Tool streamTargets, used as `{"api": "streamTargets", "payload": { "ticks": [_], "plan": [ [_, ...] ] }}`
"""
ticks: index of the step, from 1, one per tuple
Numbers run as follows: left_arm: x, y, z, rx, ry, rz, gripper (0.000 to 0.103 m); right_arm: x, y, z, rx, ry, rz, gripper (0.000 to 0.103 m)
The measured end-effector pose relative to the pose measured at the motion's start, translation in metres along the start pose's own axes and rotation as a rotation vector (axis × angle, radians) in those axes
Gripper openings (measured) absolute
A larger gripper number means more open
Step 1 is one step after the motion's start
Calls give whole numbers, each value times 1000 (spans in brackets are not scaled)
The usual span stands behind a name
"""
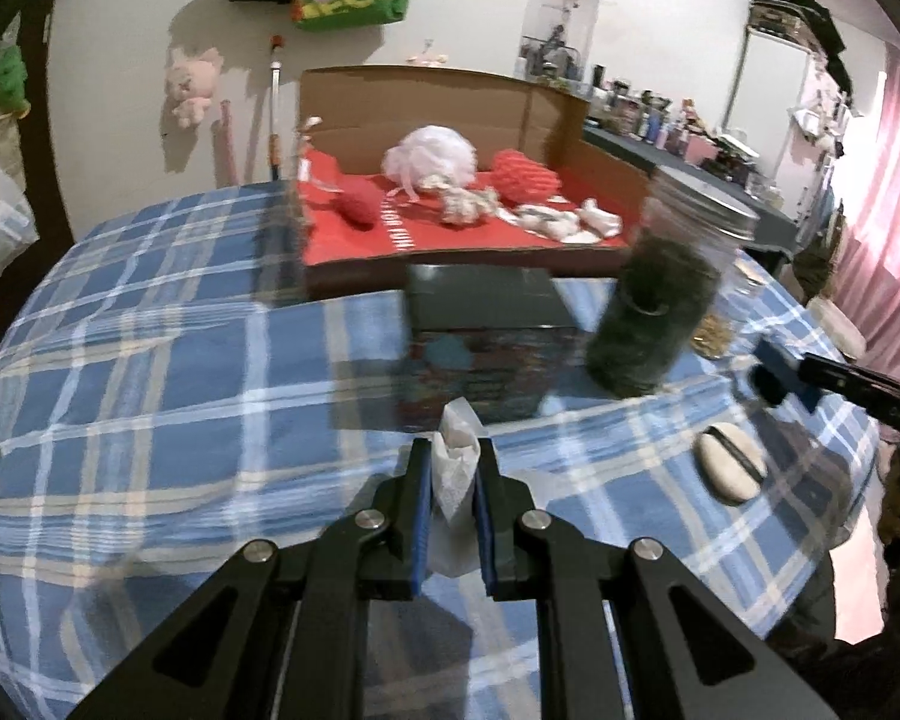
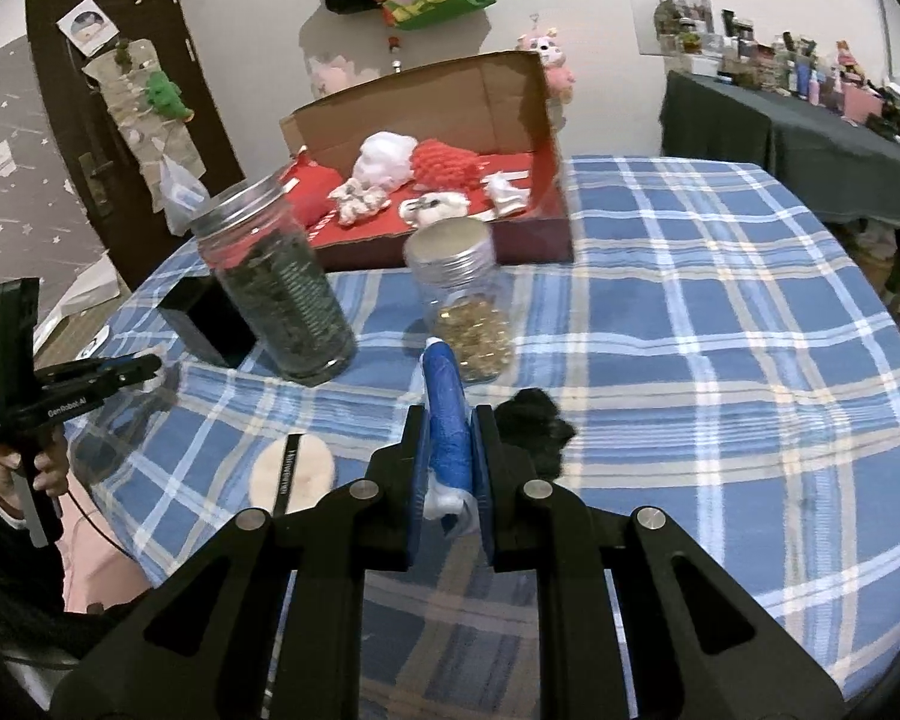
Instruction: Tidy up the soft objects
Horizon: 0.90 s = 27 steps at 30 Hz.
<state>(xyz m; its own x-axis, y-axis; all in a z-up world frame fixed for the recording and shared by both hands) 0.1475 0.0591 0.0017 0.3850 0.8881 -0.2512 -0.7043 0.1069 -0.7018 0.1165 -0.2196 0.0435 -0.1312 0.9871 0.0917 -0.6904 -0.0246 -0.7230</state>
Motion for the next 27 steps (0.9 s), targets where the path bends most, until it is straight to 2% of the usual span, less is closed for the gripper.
{"api": "streamTargets", "payload": {
  "ticks": [7,15,22,27],
  "plan": [
    [39,-4,4,4,-78,35,14,-22,-7,-4,5,51,-23,14],
    [64,-15,-5,5,-90,32,14,-36,-21,-12,8,70,-29,14],
    [66,-34,-13,3,-52,-36,14,-41,-44,-21,7,36,-12,14],
    [67,-53,-19,6,19,-91,14,-40,-61,-30,12,-23,12,14]
  ]
}}
Point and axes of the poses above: each gripper's, at about its wrist camera, not at the fingertips, and z roughly against the way its jaws point, x to its left, y to its underside, the point moved 8 cm from there along -z, roughly the way its jaws point, and after that the axes turned 11 degrees about y, right-handed, at the moved point
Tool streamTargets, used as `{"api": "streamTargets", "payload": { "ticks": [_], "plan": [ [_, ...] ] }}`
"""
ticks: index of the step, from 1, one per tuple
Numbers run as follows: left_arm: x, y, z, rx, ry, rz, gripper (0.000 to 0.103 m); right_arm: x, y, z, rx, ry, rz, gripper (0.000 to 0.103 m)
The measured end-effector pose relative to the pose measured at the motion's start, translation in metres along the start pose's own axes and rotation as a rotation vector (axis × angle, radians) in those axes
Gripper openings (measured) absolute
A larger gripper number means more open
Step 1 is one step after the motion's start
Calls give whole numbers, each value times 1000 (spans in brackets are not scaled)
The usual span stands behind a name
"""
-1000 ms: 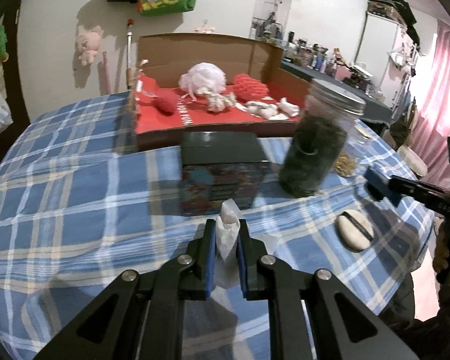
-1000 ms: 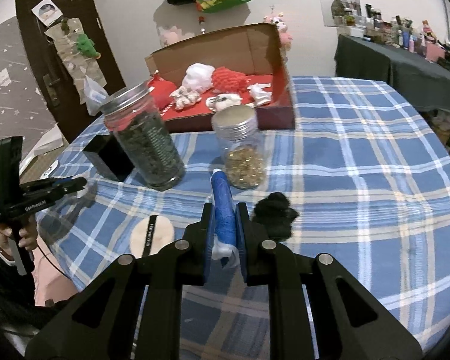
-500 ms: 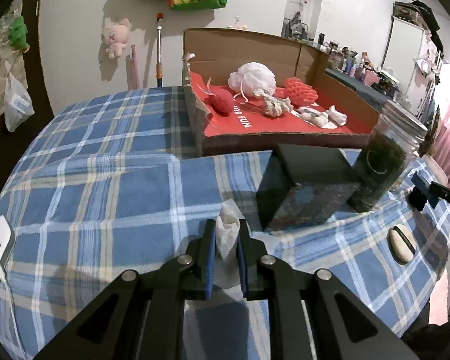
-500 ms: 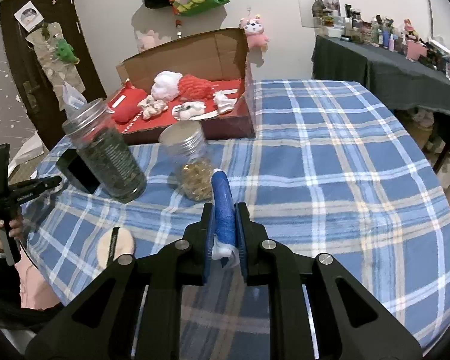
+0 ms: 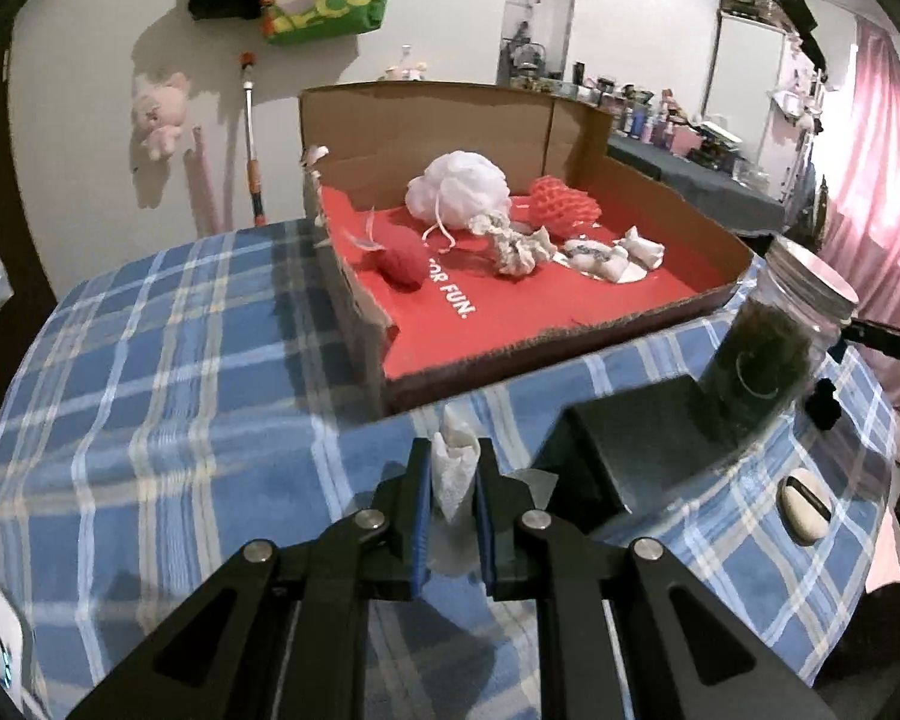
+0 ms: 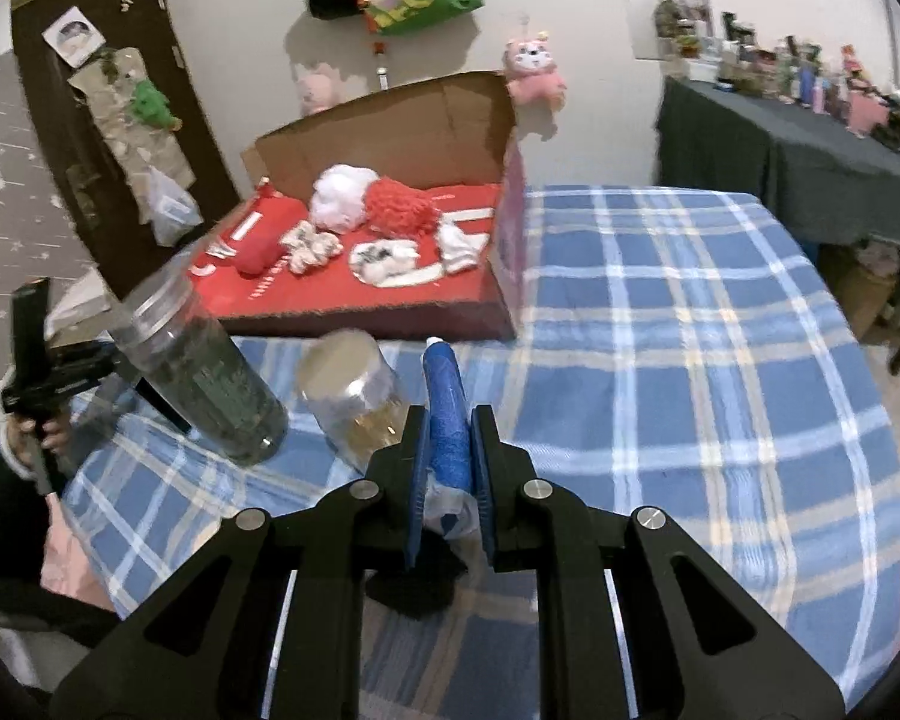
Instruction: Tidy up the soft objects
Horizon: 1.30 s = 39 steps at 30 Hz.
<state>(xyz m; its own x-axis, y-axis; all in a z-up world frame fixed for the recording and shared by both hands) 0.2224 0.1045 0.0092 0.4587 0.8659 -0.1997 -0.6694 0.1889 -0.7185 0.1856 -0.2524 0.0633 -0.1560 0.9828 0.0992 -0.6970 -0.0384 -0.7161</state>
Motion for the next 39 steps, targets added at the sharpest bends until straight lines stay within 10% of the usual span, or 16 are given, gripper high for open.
{"api": "streamTargets", "payload": {
  "ticks": [39],
  "plan": [
    [-23,-94,-61,110,184,-93,14,58,-91,-99,164,-260,190,14]
  ]
}}
Point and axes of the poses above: each gripper's, at about its wrist camera, not at the fingertips, and z roughly against the way its jaws point, x to its left, y to its underside, the point moved 8 cm from there along -z, roughly the way its jaws point, and after that the axes turned 11 degrees about y, right-handed, at the moved point
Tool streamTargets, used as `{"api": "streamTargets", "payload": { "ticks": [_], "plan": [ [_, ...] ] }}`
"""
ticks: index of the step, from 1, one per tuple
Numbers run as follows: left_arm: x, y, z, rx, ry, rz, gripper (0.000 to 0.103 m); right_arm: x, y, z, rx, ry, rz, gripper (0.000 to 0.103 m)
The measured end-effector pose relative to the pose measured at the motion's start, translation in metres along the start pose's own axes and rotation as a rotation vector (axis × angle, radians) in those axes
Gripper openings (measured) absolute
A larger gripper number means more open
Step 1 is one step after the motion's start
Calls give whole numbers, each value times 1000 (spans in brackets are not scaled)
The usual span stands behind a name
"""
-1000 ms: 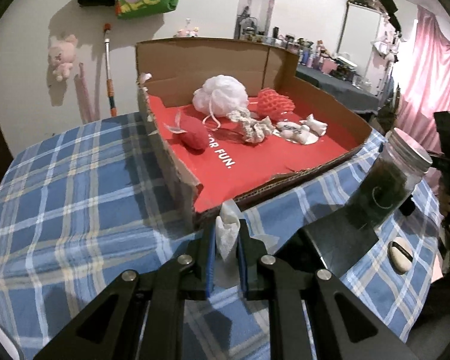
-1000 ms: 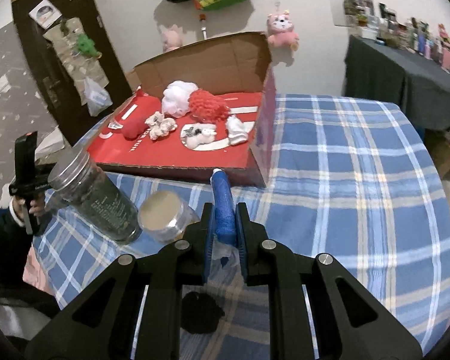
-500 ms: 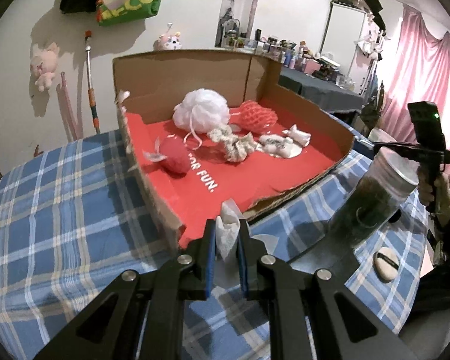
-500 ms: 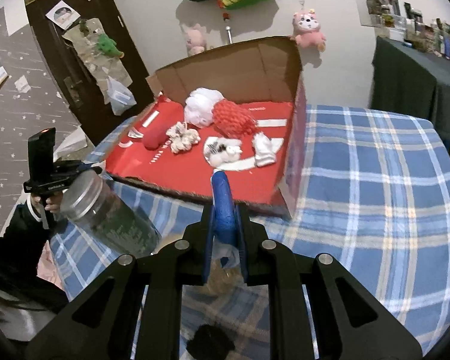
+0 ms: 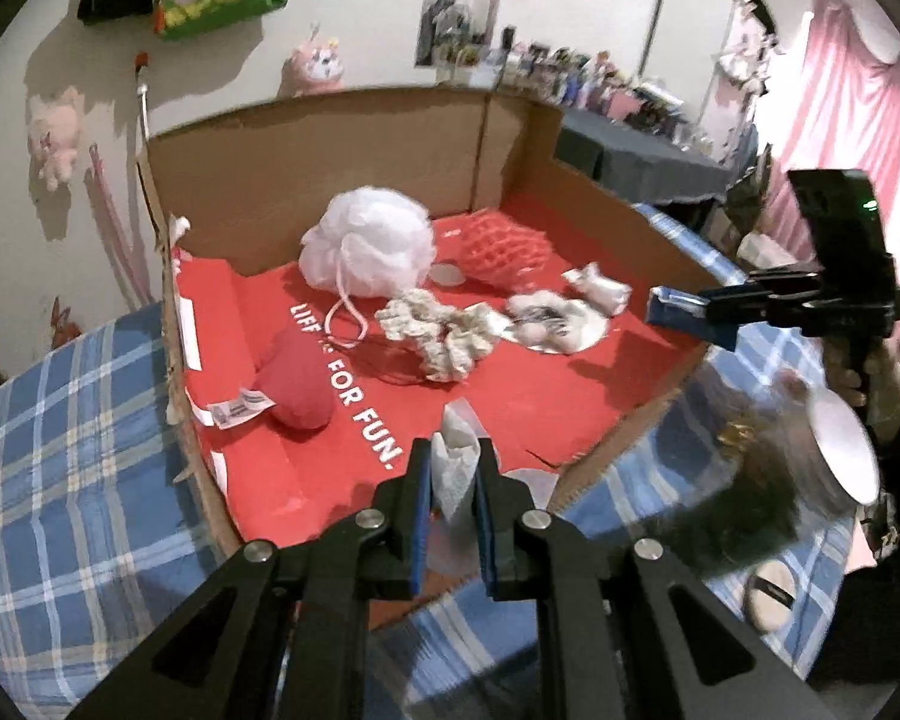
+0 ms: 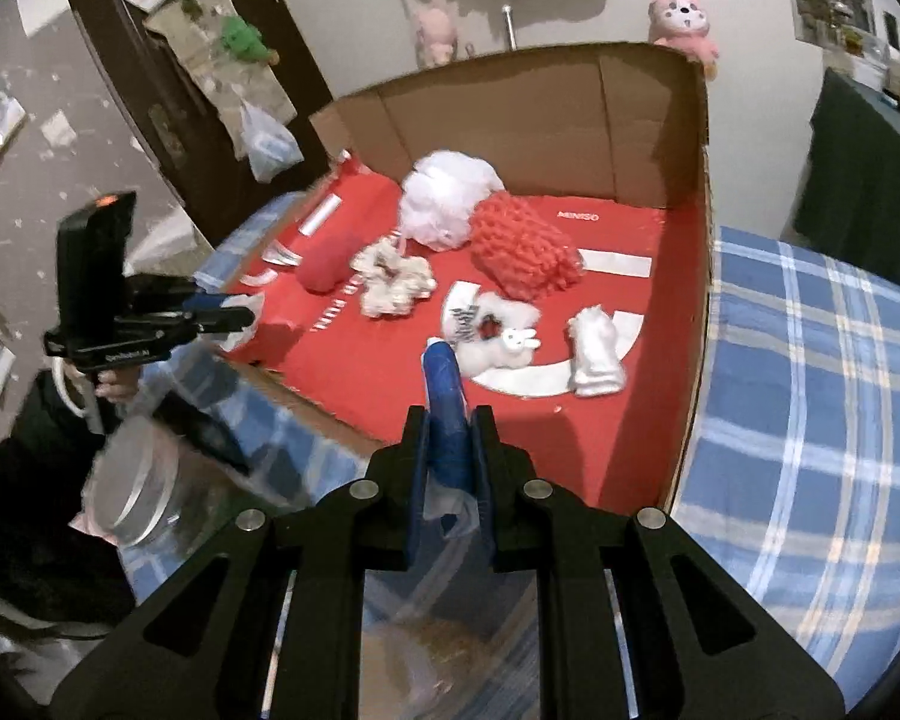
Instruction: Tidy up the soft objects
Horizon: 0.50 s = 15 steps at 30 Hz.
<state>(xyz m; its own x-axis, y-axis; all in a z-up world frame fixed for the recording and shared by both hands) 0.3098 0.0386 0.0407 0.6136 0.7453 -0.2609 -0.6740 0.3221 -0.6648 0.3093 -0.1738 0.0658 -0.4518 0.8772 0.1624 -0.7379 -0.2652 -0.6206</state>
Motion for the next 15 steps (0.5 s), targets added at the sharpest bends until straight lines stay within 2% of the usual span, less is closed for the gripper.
{"api": "streamTargets", "payload": {
  "ticks": [6,10,15],
  "plan": [
    [18,-3,-28,85,-40,66,14,-11,-2,-27,103,65,16,14],
    [29,2,-44,144,-65,95,14,-9,-2,-34,133,94,33,14],
    [37,7,-55,189,-96,114,14,-8,0,-44,174,183,74,14]
  ]
}}
Point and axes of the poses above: each gripper's, at about its wrist camera, not at the fingertips, and z roughly against the way its jaws point, x to its left, y to its underside, the point moved 8 cm from there along -z, roughly the way its jaws point, and after that the axes turned 11 degrees about y, right-handed, at the moved point
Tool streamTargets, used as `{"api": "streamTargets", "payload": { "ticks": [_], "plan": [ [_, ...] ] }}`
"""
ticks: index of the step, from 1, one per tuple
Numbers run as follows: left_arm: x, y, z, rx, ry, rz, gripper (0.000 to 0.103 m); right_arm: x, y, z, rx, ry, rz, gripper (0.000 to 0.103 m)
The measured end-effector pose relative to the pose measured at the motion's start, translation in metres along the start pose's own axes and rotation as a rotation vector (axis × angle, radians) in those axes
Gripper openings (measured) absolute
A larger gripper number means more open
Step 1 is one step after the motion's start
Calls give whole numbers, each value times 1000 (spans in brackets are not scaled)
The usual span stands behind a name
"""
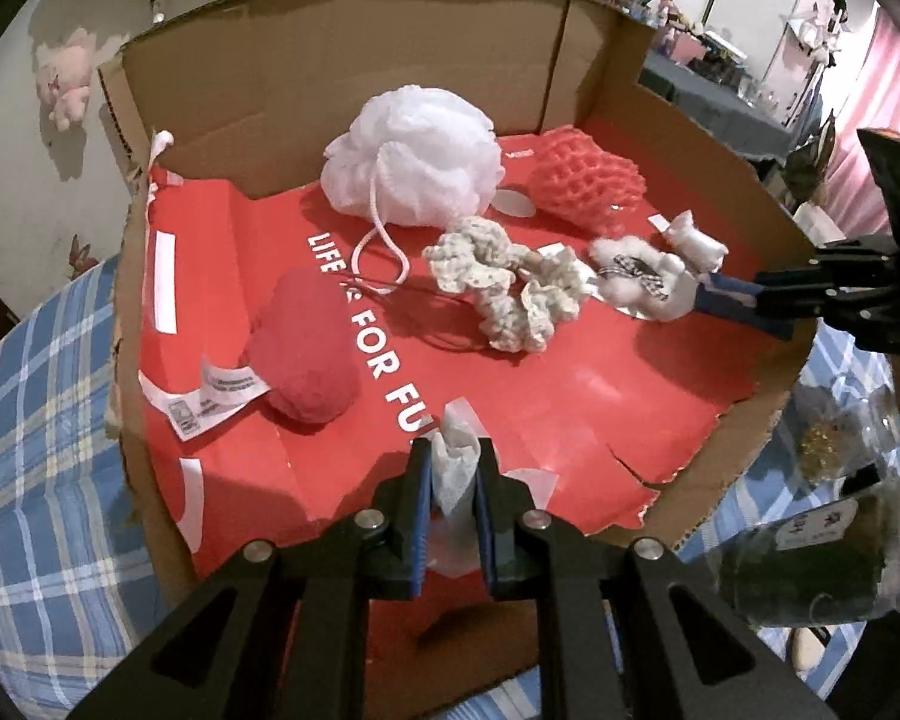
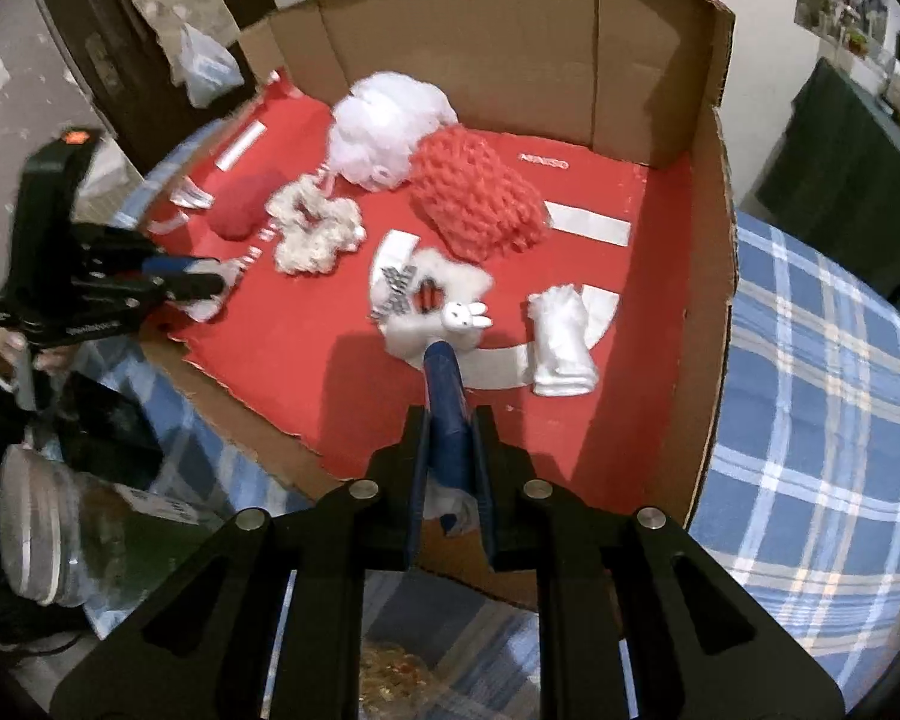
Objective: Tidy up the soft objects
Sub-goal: 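Lower the tissue and blue tube into the box and open both tools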
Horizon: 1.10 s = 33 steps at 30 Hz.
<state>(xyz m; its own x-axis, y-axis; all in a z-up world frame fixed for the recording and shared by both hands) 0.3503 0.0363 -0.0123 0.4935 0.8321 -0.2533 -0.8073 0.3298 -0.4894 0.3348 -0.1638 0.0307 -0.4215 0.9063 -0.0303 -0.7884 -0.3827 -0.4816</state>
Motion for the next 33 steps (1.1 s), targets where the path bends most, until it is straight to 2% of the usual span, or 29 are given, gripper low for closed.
{"api": "streamTargets", "payload": {
  "ticks": [2,4,8,14,16,21,25,28,31,33],
  "plan": [
    [0,-2,-2,7,-6,-5,14,2,0,-3,13,17,11,14],
    [0,-1,-4,15,-8,-4,14,1,0,-5,20,81,38,14],
    [0,-3,-8,22,-26,-9,15,4,1,-9,35,156,88,15],
    [-1,-3,-10,22,-36,-11,19,5,4,-15,44,231,140,16],
    [-2,-4,-11,20,-39,-14,24,5,5,-15,43,248,150,16],
    [-5,-4,-8,8,-35,-26,46,7,4,-14,44,281,162,17],
    [-9,-6,-2,-15,-32,-36,47,9,1,-12,38,287,160,21],
    [-9,-7,3,-25,-31,-32,48,10,-2,-11,32,280,156,30],
    [-11,-8,7,-35,-27,-31,52,12,-7,-7,1,285,156,69],
    [-13,-9,12,-50,-26,-32,57,16,-8,3,-28,290,160,69]
  ]
}}
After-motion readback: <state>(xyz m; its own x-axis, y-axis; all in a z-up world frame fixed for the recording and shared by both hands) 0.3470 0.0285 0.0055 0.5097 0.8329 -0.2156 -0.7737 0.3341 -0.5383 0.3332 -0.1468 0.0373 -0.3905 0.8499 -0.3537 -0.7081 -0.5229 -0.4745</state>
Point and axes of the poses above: each gripper's, at about its wrist camera, not at the fingertips, and z roughly against the way its jaws point, x to its left, y to its underside, the point moved 8 cm from there along -z, roughly the way its jaws point, and after that the axes turned 11 degrees about y, right-handed, at the moved point
